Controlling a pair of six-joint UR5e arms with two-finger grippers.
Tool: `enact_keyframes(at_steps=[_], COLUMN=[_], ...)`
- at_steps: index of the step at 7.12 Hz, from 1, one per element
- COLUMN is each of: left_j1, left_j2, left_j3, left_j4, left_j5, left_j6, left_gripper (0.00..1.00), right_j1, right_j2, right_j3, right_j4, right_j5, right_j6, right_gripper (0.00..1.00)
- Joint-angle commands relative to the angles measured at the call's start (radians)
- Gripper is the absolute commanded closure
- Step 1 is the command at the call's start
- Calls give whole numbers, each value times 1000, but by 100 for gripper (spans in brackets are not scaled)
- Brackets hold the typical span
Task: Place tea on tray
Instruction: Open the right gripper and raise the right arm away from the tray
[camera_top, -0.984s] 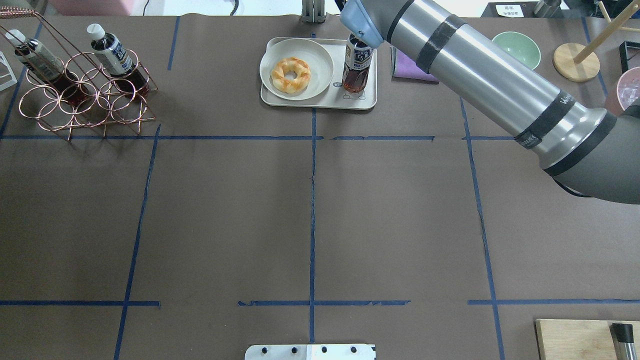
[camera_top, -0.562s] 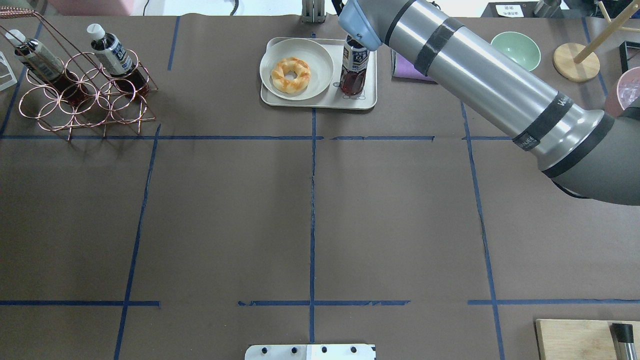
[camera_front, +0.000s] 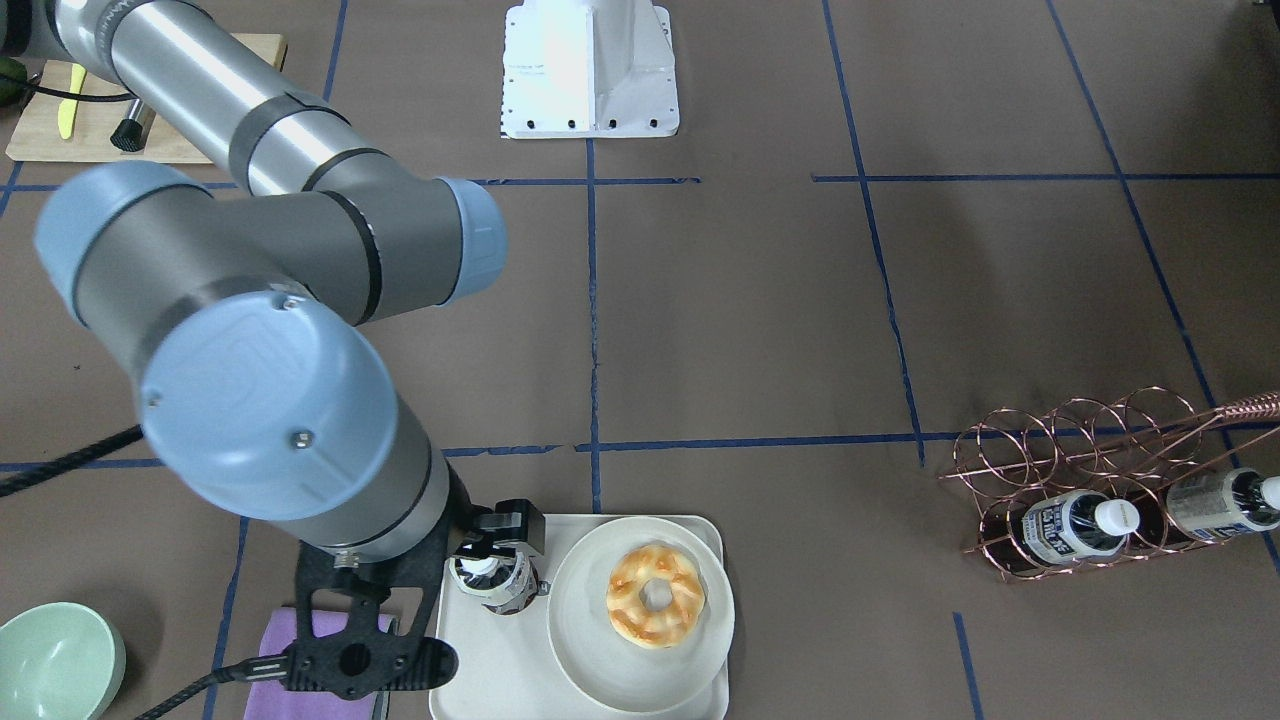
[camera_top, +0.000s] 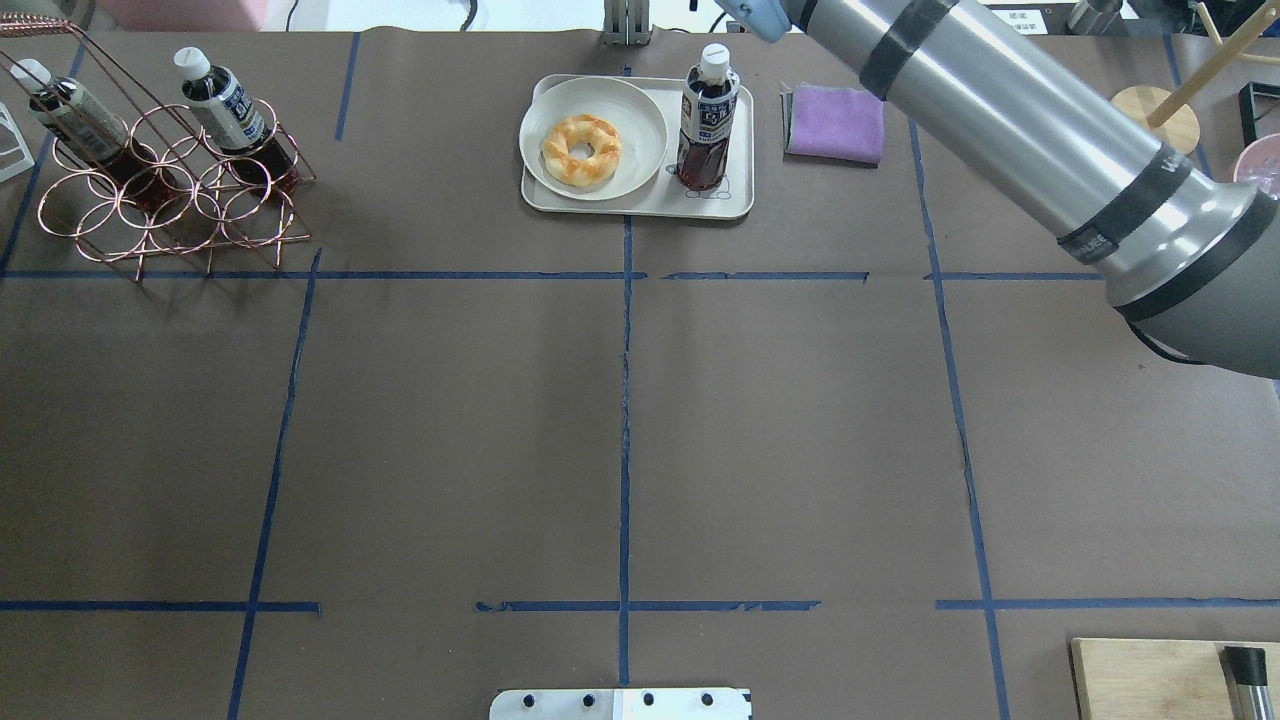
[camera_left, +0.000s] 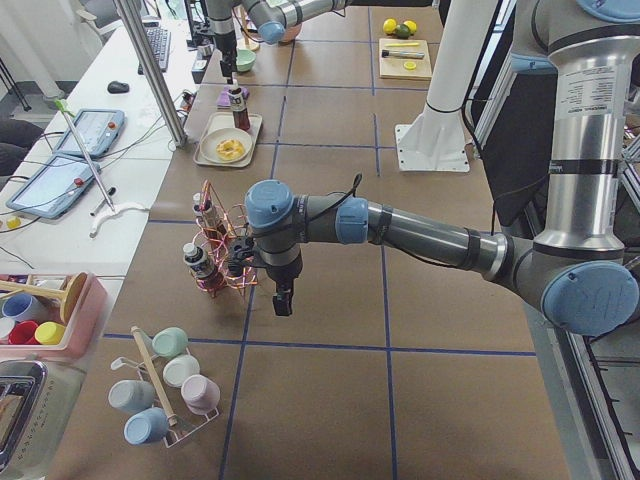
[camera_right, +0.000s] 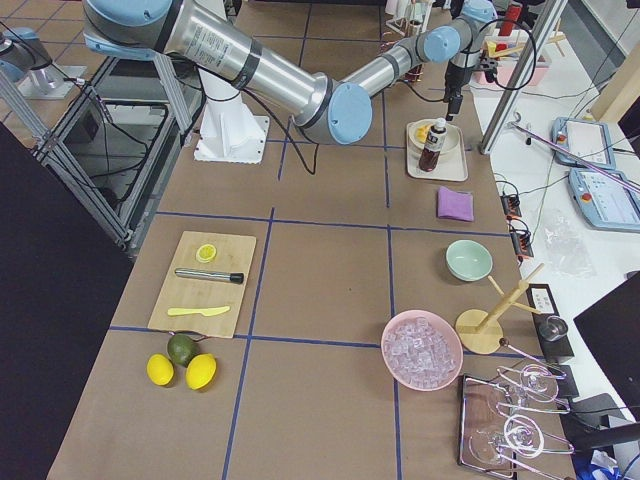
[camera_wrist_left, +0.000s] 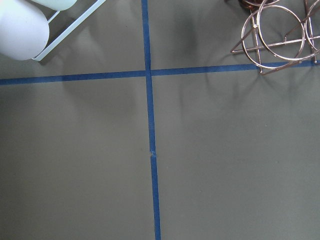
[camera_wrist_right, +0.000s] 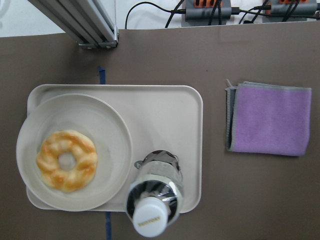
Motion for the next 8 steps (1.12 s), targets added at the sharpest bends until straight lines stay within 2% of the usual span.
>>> enact_keyframes(at_steps=[1,2,3,4,5,6,7,8], left_j1=[0,0,0,0,0,0,0,0], left_j2=[4,8,15,18,22,22,24,27], left_j3=[6,15,41,60,90,104,103,106], left_j4=[0,3,-1,-12,-15,-15,-12,-12], left_j5=[3,7,7,7,4,4,7,7], left_j6=[9,-1,15,66,85,81,75,73], left_gripper=[0,0,0,0,0,0,0,0], right_j1=[92,141,206,246,260,318,379,405], right_j2=[-146,-279,-457,-591,-745,-865,-955,-1068], right_j3=[222,366,516,608,683,711,716,769], right_j4=[-250,-326,-343,-343,-334,-331,-331,-330], right_j5=[23,24,26,25,21,26,28,43], right_j6=[-297,-446,-607,-719,-809,-934,-990,-997], right_gripper=[0,0,0,0,0,0,0,0])
